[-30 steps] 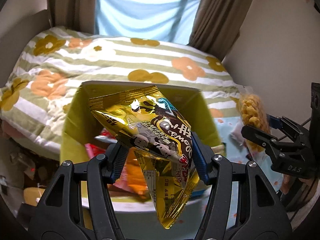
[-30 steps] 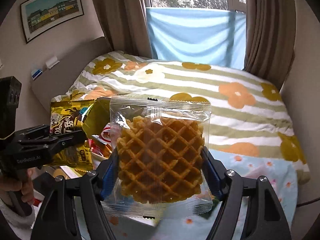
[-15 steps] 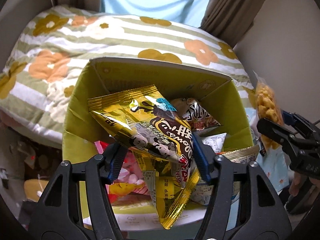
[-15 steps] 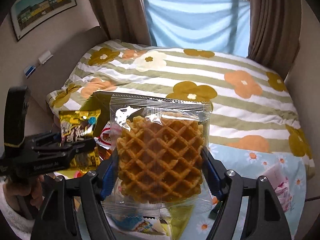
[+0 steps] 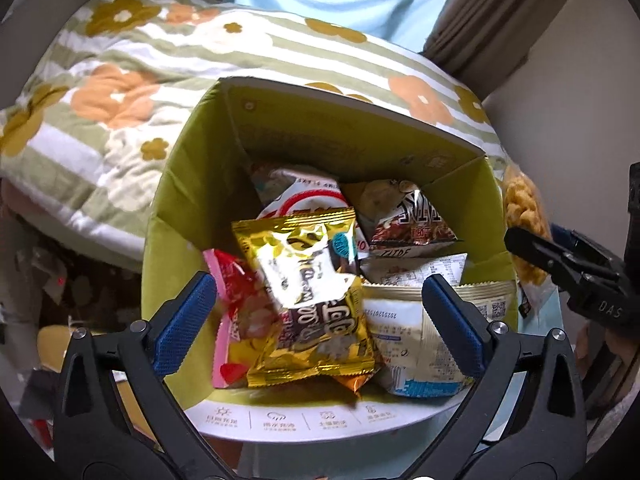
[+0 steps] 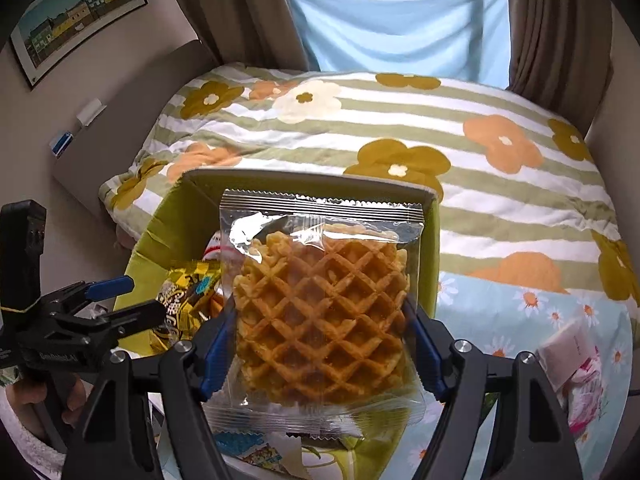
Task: Organize snacks
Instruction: 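Carry both packets into the yellow box and open both tools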
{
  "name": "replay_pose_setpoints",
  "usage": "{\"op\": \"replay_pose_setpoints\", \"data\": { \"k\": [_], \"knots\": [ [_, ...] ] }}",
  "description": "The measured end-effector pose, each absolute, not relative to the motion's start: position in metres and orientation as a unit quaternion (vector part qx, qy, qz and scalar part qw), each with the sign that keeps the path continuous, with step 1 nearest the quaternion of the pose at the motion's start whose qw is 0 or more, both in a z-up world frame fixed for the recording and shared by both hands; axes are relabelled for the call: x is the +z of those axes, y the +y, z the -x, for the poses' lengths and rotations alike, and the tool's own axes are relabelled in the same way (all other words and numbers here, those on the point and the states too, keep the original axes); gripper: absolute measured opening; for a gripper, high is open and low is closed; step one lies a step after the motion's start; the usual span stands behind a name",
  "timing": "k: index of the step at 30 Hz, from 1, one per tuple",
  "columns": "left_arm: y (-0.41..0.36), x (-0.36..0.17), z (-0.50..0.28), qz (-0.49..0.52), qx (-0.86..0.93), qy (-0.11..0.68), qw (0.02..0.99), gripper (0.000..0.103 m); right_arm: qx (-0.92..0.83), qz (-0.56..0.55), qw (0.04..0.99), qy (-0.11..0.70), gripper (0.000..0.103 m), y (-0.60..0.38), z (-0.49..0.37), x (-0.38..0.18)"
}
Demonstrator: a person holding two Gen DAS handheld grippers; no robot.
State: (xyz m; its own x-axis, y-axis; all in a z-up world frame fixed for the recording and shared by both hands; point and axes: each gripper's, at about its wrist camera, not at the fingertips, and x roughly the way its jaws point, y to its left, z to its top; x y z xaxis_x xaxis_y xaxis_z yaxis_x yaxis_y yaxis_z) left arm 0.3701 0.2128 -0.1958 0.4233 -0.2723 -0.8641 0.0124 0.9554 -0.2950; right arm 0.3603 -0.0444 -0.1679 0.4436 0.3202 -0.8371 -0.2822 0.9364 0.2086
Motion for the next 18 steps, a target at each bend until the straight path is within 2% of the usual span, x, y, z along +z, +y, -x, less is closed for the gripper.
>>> {"op": "replay_pose_setpoints", "data": {
  "k": [11, 14, 18],
  "knots": [
    [0.213, -0.185, -0.355, 0.128, -0.075, 0.517, 0.843, 0.102, 0.188, -0.027, 0.849, 0.493, 0.074, -0.029, -0.368, -0.157],
    [0.214, -0.184, -0.349, 0.135, -0.077, 0.516, 0.843, 0.102, 0.187, -0.024, 0.860, 0.475, 0.099, -0.026, -0.362, -0.156],
    [0.216, -0.183, -0.338, 0.135, -0.073, 0.517, 0.842, 0.102, 0.183, -0.023, 0.872, 0.452, 0.102, -0.030, -0.353, -0.153]
  ]
}}
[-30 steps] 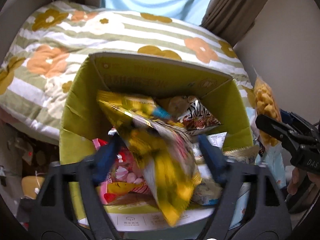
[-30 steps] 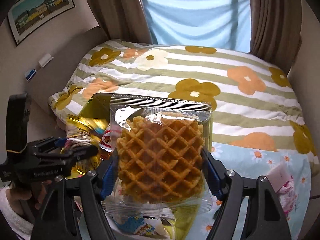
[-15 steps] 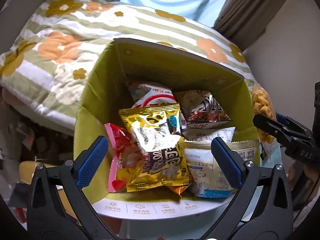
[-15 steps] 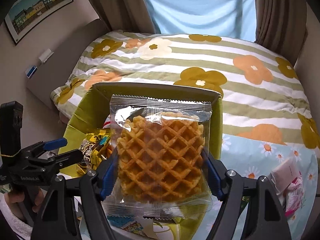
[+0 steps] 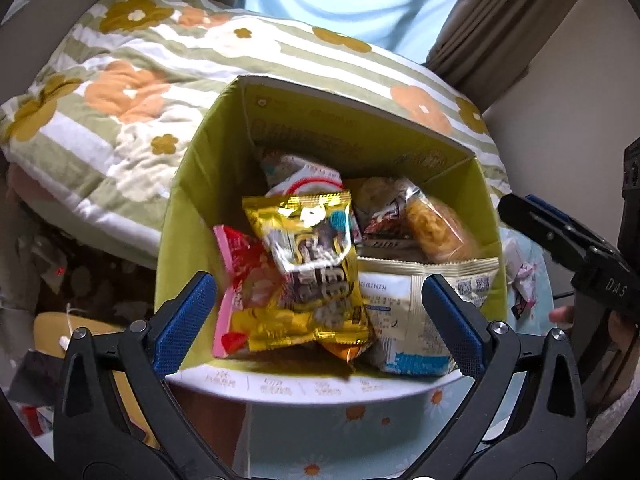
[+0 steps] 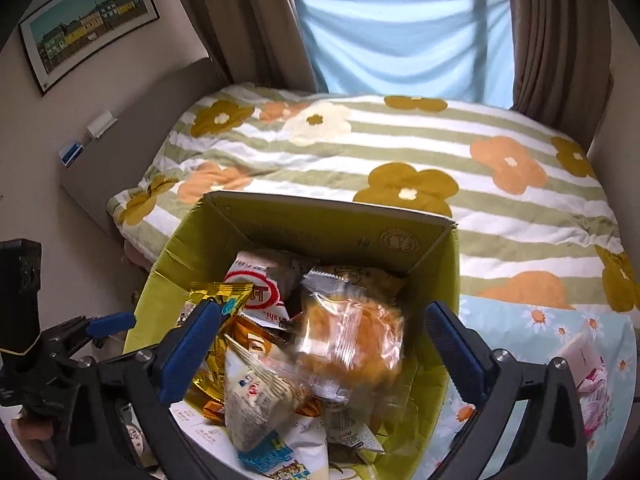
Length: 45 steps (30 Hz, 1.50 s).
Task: Organize snacks
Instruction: 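Carry both packets into the yellow box and open both tools, then move both tools back to the remaining snacks on the sheet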
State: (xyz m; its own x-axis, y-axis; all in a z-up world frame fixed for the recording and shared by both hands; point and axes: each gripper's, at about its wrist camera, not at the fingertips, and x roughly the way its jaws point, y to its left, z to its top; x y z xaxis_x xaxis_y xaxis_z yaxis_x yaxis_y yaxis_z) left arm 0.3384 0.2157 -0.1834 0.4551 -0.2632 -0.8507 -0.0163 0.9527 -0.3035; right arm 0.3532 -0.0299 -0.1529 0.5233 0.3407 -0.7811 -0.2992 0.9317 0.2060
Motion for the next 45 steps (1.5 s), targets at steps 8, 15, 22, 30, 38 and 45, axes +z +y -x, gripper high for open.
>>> {"op": "replay_pose_setpoints", "data": {
  "k": [8, 15, 22, 30, 38, 45],
  "knots": [
    [0.215, -0.179, -0.326, 0.135, -0.080, 0.512, 0.844, 0.102, 0.182, -0.018, 0.867, 0.463, 0.102, -0.031, -0.339, -0.152],
    [0.207, -0.175, -0.323, 0.124, -0.098, 0.510, 0.845, 0.102, 0.161, -0.026, 0.867, 0.470, 0.102, -0.038, -0.328, -0.151],
    [0.182, -0.159, -0.320, 0.103, -0.127, 0.495, 0.853, 0.102, 0.125, -0.040, 0.877, 0.462, 0.102, -0.063, -0.309, -0.138],
    [0.120, -0.141, -0.318, 0.080, -0.165, 0.476, 0.860, 0.102, 0.080, -0.062, 0.895, 0.435, 0.102, -0.129, -0.284, -0.117],
    [0.031, -0.136, -0.307, 0.080, -0.193, 0.474, 0.855, 0.102, 0.042, -0.047, 0.908, 0.415, 0.102, -0.219, -0.256, -0.108],
    [-0.068, -0.146, -0.300, 0.066, -0.214, 0.479, 0.849, 0.102, 0.029, -0.064, 0.905, 0.420, 0.102, -0.309, -0.241, -0.117]
  ]
}}
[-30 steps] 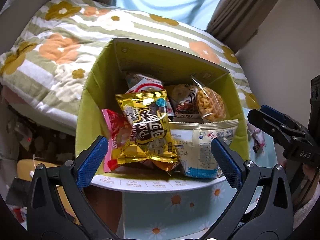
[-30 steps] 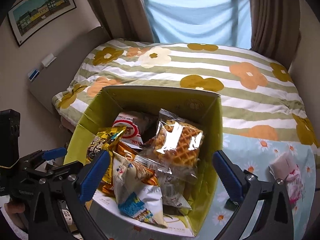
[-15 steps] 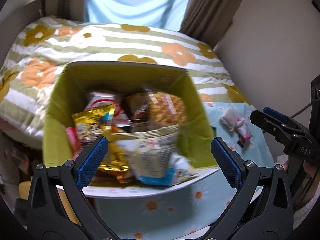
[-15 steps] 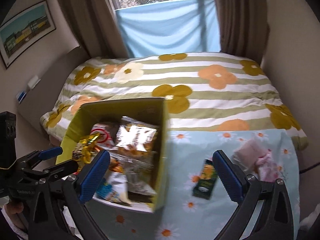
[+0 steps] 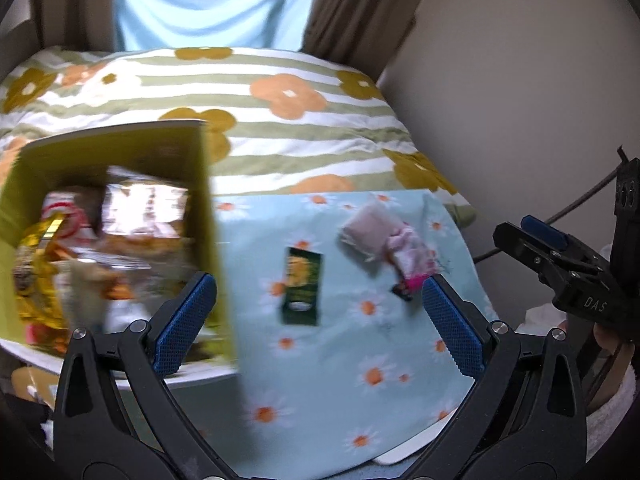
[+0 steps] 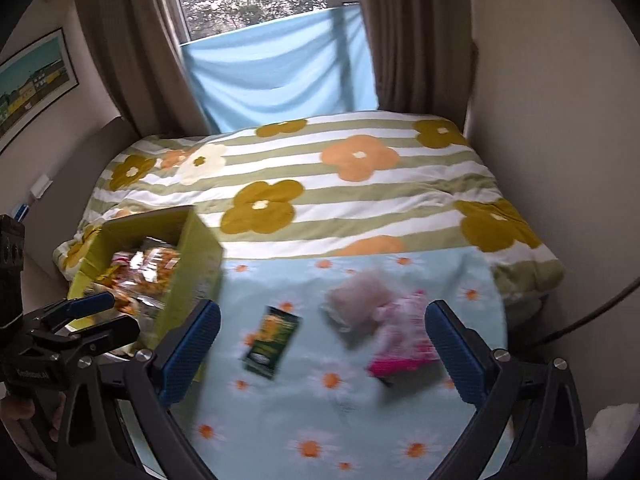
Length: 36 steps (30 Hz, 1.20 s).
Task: Organize snacks
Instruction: 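Move both tools back to the remaining snacks on the sheet, then grasp the clear brown cake packet with left tool while right tool grasps the pink-white bag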
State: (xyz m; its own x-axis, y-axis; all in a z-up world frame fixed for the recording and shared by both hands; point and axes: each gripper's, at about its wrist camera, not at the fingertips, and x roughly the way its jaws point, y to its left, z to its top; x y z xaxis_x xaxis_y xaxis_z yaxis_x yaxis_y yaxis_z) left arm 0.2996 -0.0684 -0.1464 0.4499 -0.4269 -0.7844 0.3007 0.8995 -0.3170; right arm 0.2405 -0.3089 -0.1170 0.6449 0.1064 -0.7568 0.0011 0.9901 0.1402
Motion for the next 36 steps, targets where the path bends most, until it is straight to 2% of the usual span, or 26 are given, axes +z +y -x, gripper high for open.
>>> {"op": "replay_pose_setpoints", "data": {
  "k": [5, 11, 23, 30, 36],
  "knots": [
    [-0.127, -0.163, -0.303, 0.065, -0.220, 0.484, 0.845, 0.102, 0.031, -0.065, 0.901, 0.428, 0.102, -0.357, -0.237, -0.127],
    [-0.180, -0.192, -0.318, 0.016, -0.215, 0.509, 0.833, 0.102, 0.036, -0.087, 0.888, 0.450, 0.102, -0.397, -0.241, -0.155],
    [-0.233, -0.270, -0.374, -0.110, -0.232, 0.554, 0.792, 0.102, 0.033, -0.158, 0.840, 0.518, 0.102, -0.422, -0.273, -0.240],
    [-0.267, -0.310, -0.403, -0.186, -0.254, 0.568, 0.761, 0.102, 0.029, -0.160, 0.815, 0.556, 0.102, -0.421, -0.299, -0.278],
    [-0.288, -0.327, -0.416, -0.247, -0.275, 0.563, 0.739, 0.100, 0.027, -0.185, 0.800, 0.569, 0.102, -0.424, -0.308, -0.300]
  ]
}}
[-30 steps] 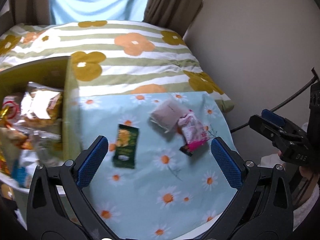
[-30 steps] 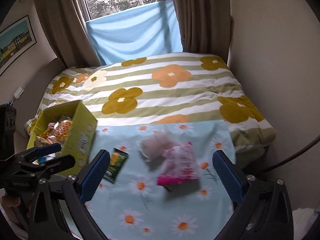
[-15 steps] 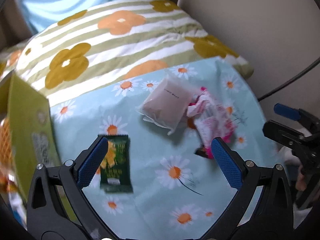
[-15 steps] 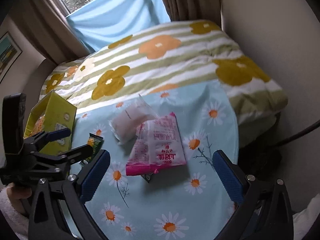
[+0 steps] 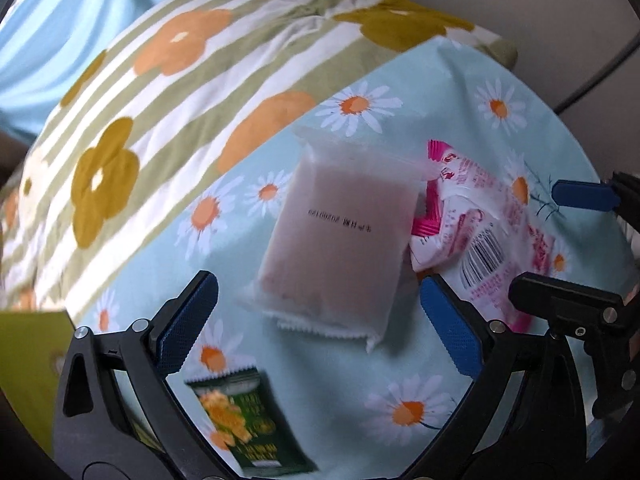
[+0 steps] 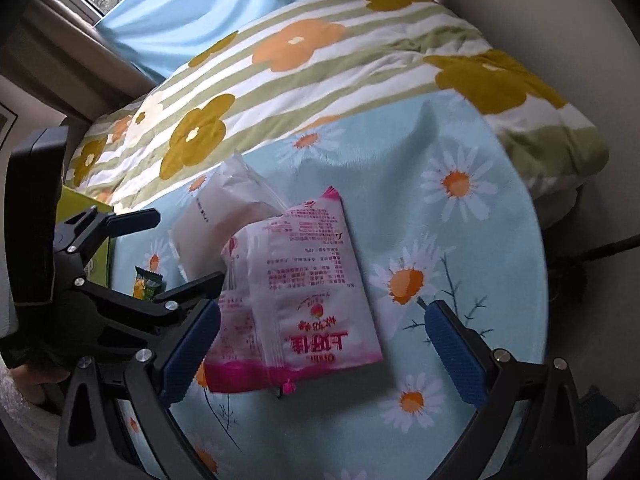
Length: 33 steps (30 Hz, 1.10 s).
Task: Organize snacks
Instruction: 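Grasp the clear brown cake packet with left tool while right tool grasps the pink-white bag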
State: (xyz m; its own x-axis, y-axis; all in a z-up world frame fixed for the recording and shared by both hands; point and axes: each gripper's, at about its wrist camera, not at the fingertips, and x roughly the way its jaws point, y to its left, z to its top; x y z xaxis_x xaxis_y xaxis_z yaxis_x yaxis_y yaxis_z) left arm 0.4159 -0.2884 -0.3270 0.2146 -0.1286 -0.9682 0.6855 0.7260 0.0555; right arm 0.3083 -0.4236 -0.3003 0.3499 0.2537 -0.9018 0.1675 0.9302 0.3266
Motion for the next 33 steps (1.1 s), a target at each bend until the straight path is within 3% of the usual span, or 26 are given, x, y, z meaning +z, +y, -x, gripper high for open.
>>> {"op": "replay_pose_setpoints", "data": {
  "k": [7, 11, 16, 33],
  "knots": [
    [-0.303, -0.337, -0.426, -0.275, -0.301, 0.559, 0.722, 0.096, 0.020, -0.196, 0.796, 0.572, 0.102, -0.426, -0.315, -0.309],
    [-0.306, -0.342, -0.434, -0.262, -0.314, 0.568, 0.714, 0.077, 0.017, -0.207, 0.796, 0.569, 0.102, -0.430, -0.315, -0.310],
    [-0.305, -0.339, -0.432, -0.256, -0.331, 0.559, 0.717, 0.063, 0.020, -0.204, 0.795, 0.571, 0.102, -0.428, -0.324, -0.311],
    [-0.269, -0.335, -0.429, -0.203, -0.291, 0.583, 0.731, 0.061, 0.018, -0.189, 0.792, 0.581, 0.101, -0.415, -0.338, -0.318]
  ]
}}
